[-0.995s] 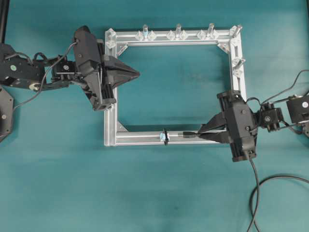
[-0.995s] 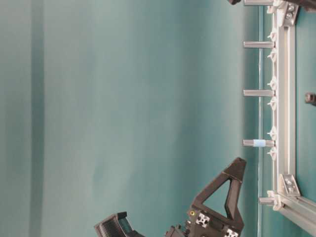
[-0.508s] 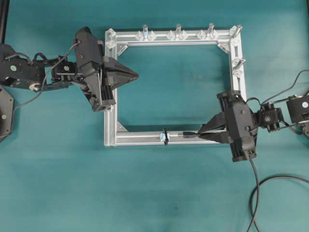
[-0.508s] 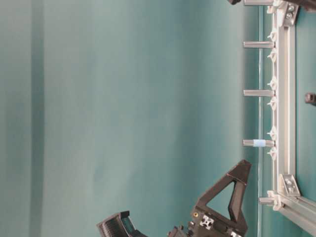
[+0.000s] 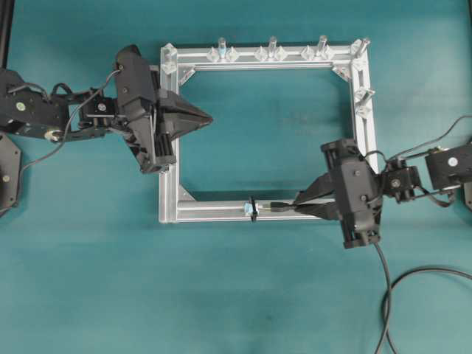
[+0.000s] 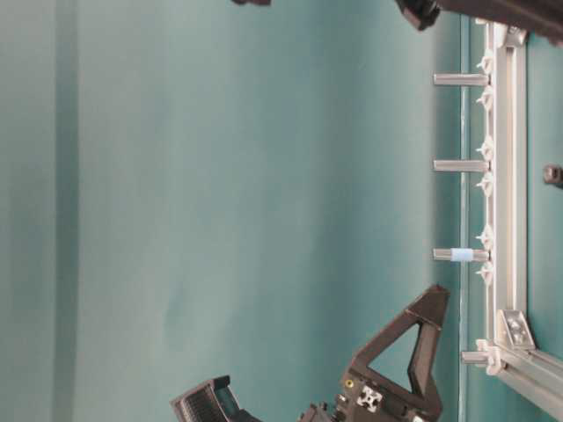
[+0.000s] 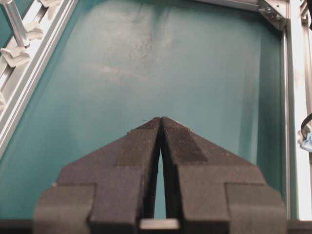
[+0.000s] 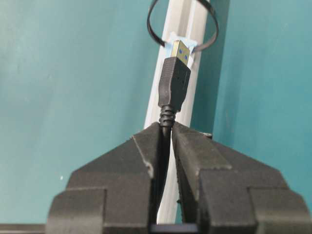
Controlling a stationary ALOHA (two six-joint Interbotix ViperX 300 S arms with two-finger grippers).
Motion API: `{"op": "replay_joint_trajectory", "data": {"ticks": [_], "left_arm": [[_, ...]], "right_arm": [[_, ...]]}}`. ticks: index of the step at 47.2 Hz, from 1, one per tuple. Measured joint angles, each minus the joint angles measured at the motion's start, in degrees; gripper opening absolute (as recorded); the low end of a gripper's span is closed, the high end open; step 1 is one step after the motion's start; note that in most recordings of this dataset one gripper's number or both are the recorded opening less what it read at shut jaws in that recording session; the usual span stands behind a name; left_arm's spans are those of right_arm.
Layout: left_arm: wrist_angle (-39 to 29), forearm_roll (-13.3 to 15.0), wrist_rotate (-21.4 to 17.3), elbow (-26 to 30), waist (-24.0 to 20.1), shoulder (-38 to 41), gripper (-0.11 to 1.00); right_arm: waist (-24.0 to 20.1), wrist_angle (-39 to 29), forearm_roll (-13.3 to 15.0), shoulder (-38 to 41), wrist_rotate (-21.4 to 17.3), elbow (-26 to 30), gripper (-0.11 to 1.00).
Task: Insert the wire through the string loop located in the center.
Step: 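Push the plug leftward through the zip-tie loop with the right gripper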
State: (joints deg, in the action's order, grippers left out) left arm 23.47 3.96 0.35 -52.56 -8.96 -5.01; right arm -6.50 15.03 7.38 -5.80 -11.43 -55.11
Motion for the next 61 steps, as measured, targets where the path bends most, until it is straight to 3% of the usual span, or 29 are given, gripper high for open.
{"op": "replay_joint_trajectory", "data": {"ticks": [32, 61], "left_arm": [[-0.09, 0.00, 0.00, 0.00, 0.18, 0.00, 0.00], [-1.76, 0.00, -0.09, 0.00, 0.62, 0.00, 0.00]], "right_arm": [[1.05, -0.26, 0.00, 6.77, 0.00, 7.38, 0.10], [1.23, -0.35, 0.00, 8.88, 0.00, 9.49, 0.10]]}}
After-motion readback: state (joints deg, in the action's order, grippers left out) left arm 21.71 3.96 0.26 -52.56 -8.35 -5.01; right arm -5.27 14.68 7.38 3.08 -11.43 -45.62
